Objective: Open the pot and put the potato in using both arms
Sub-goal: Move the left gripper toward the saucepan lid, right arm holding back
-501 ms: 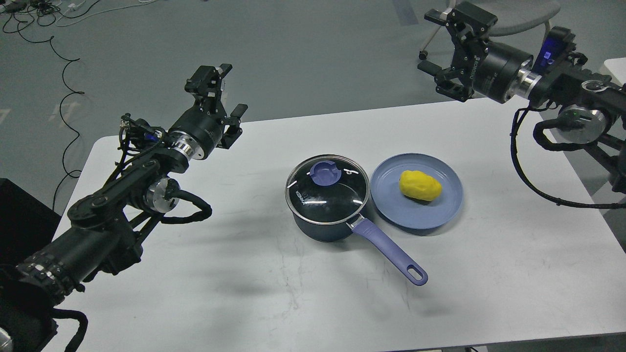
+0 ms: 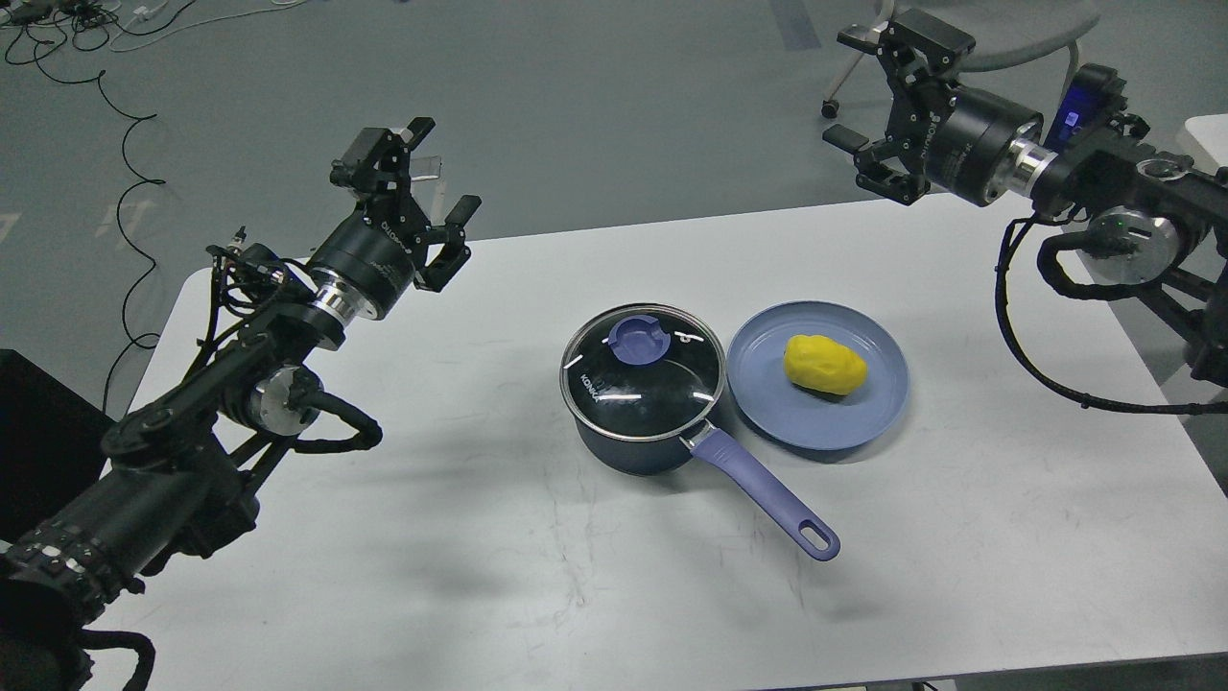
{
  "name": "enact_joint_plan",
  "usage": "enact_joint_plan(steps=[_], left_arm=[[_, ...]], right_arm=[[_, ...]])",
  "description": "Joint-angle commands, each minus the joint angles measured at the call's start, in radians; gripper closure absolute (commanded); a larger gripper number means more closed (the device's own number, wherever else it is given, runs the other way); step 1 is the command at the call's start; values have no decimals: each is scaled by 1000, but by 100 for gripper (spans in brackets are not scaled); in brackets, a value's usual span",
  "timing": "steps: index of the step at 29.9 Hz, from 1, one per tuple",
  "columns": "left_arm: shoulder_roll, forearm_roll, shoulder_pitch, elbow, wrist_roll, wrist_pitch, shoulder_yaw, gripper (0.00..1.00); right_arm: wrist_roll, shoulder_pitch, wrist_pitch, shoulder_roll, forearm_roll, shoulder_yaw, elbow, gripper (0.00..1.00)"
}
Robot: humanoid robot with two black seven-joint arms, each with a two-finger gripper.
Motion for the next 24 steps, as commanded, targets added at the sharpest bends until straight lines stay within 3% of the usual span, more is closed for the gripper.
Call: enact_joint_plan(steps=[1,11,17,24], left_arm=[[41,2,-20,8,7,-38,3,2],[84,-44,20,-22,27,-72,-10,2],[43,-63,46,-15,41,8,-46,2],[17,-61,52,-3,42,15,-57,2]], right_arm=[[-17,0,-30,2,1,0,6,0],[-20,11,-125,30,9,-25,102,0],[-17,-8,-286,100,9,1,89,0],[-17,-31,-295,102,9,-2,97,0]])
